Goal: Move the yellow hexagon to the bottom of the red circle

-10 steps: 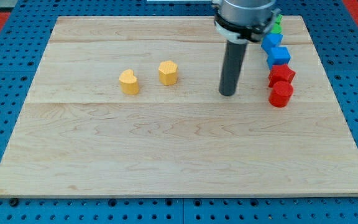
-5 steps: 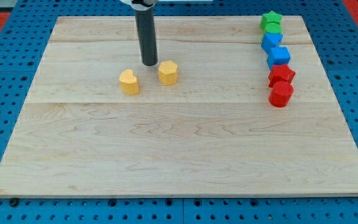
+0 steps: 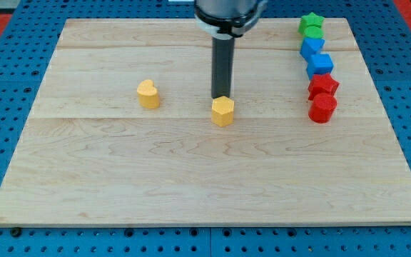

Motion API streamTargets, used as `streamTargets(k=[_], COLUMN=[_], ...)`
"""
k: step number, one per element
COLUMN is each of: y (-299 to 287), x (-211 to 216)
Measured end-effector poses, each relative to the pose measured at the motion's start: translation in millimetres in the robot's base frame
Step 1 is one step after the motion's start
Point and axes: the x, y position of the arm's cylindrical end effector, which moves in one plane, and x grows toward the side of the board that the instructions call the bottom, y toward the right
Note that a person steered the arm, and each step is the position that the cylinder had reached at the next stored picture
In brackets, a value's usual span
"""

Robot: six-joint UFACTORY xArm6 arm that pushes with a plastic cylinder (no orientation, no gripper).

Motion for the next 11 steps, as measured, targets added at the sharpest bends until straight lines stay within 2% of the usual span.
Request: streamTargets(k=[2,4,5,6,7,8,9,11], y=[7,8,44,94,96,120,118,94], x=[76,90,94,117,159,169,141,129])
